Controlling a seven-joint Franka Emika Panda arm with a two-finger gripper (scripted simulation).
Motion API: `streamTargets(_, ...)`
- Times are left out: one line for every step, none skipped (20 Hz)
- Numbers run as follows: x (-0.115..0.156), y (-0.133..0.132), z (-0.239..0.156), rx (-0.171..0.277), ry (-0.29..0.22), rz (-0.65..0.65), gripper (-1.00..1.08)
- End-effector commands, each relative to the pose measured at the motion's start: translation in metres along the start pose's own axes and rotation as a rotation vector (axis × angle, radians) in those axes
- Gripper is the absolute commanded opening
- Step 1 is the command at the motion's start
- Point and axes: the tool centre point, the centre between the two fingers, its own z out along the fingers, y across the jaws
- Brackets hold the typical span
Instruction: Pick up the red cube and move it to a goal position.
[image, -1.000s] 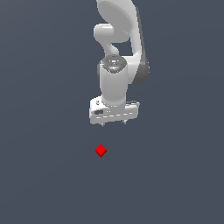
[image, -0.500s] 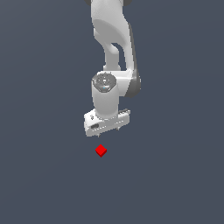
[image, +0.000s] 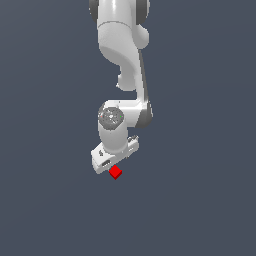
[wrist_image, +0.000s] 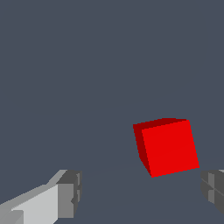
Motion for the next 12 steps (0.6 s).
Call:
streamTargets(0.003,0.008,0.012,0.000,-0.003,-0.057,1.00)
streamTargets(0.005,0.011,0.016,0.000,-0.004,-0.076,1.00)
streamTargets(0.006,0.013,0.020,0.001,-0.005,-0.094,1.00)
streamTargets(0.007,0.015,0.024,0.001,-0.006,-0.111,1.00)
streamTargets(0.008,0.017,0.027,0.001,-0.007,-0.126,1.00)
streamTargets(0.009,0.019,0.030,0.001,-0.008,-0.140,1.00)
streamTargets(0.010,0.021,0.033,0.001,-0.009,-0.153,1.00)
streamTargets(0.011,0.022,0.035,0.001,-0.010,-0.164,1.00)
streamTargets(0.012,0.024,0.038,0.001,-0.010,-0.174,1.00)
streamTargets(0.013,0.025,0.040,0.001,-0.011,-0.183,1.00)
streamTargets(0.014,0.026,0.041,0.001,-0.011,-0.190,1.00)
streamTargets(0.014,0.027,0.042,0.001,-0.012,-0.197,1.00)
